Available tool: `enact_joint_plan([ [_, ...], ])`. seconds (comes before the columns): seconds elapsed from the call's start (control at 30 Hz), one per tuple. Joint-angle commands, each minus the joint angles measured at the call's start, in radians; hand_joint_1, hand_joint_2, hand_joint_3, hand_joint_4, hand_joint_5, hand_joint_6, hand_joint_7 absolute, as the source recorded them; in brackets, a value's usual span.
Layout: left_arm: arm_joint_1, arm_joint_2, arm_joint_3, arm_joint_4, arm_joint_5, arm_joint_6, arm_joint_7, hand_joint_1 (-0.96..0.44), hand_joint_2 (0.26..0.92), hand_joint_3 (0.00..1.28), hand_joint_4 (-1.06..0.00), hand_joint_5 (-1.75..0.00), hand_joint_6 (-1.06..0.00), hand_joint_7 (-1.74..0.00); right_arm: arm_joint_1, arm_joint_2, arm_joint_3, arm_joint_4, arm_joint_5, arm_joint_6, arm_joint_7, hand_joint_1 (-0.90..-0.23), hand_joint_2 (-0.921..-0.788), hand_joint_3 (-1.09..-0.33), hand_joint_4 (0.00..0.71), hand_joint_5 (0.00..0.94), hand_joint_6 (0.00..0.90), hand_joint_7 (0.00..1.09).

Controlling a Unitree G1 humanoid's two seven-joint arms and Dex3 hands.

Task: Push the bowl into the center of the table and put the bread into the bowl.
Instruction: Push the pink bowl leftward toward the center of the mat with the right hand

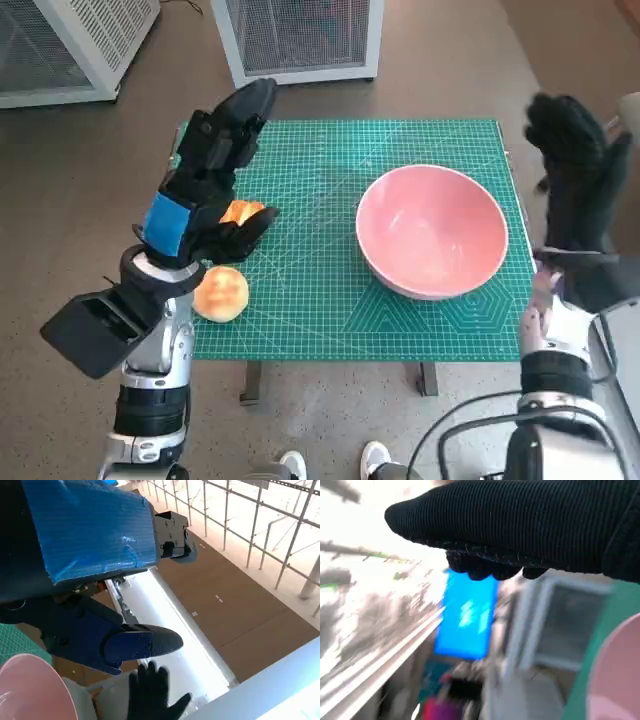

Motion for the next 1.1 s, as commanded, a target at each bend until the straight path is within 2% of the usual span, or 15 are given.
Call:
enact_joint_plan([
  [0.03,0.01,-0.001,0.002,0.003,0.001,-0.013,0.006,-0.53,0.921,0.41,-0.13,-0.01,0.0,-0.52,0.013,-0.006,-0.025,0.101,-0.005,0.077,-0.085,-0.459,-0.921,-0.614,0.207,0.0,0.016,0.52],
  [0.2,0.012,0.001,0.005,0.007,-0.002,-0.017,0.003,-0.53,0.921,0.4,-0.13,-0.01,0.0,-0.52,0.012,0.006,-0.048,0.15,0.009,0.141,-0.11,-0.42,-0.921,-0.645,0.171,0.0,0.015,0.52],
  [0.37,0.013,0.003,0.009,0.016,-0.006,-0.023,-0.001,-0.53,0.921,0.4,-0.13,-0.01,0.0,-0.52,0.019,0.031,-0.073,0.177,0.023,0.205,-0.099,-0.385,-0.921,-0.664,0.157,0.0,0.023,0.51],
  [0.57,0.019,0.007,0.013,0.014,-0.008,-0.027,-0.002,-0.53,0.921,0.4,-0.13,-0.01,0.0,-0.53,0.033,0.052,-0.081,0.194,0.012,0.257,-0.092,-0.373,-0.921,-0.671,0.147,0.0,0.025,0.49],
  [0.83,0.024,0.013,0.015,0.007,0.001,-0.029,0.004,-0.53,0.921,0.4,-0.14,-0.01,0.0,-0.52,0.019,0.099,-0.118,0.202,0.04,0.319,-0.062,-0.446,-0.921,-0.663,0.149,0.001,0.045,0.45],
  [1.1,0.031,0.025,0.02,0.004,0.002,-0.025,0.005,-0.54,0.921,0.39,-0.13,-0.01,0.0,-0.51,-0.008,0.152,-0.144,0.203,0.066,0.357,-0.04,-0.471,-0.921,-0.656,0.156,0.003,0.047,0.42],
])
